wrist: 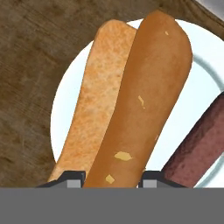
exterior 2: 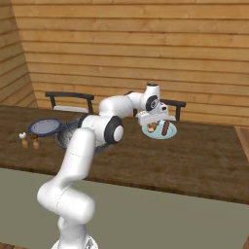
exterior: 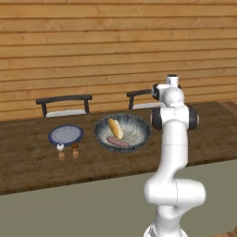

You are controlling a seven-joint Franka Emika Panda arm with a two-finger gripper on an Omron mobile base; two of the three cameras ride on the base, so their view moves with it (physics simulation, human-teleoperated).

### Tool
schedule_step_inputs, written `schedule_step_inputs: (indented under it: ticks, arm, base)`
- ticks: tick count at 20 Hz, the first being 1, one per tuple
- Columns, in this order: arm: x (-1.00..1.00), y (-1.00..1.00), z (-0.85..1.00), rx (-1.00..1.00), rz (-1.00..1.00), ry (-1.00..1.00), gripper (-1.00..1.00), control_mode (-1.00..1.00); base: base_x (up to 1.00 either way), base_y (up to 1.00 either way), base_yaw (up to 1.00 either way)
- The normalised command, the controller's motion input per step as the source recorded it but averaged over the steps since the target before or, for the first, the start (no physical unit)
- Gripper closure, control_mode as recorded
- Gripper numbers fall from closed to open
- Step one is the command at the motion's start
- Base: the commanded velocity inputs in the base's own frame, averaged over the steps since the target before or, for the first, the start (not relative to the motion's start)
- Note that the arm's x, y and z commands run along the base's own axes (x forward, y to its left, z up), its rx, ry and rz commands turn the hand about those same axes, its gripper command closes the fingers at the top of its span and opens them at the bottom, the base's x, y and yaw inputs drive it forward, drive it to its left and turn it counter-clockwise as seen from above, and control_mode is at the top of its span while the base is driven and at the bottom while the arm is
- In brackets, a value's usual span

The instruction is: Place one bun and one sausage from the bowl on each plate.

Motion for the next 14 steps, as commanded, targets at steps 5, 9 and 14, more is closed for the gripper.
schedule_step_inputs:
  ticks: [5,9,14]
  arm:
    - [0.31,0.00,0.00,0.00,0.00,-0.03,1.00,-1.00]
    - [0.06,-0.09,-0.01,0.00,0.00,0.00,1.00,-1.00]
    - [0.02,-0.07,0.00,0.00,0.00,0.00,-1.00,-1.00]
  base:
    - [0.00,0.00,0.00]
    - [0.00,0.00,0.00]
    - [0.00,0.00,0.00]
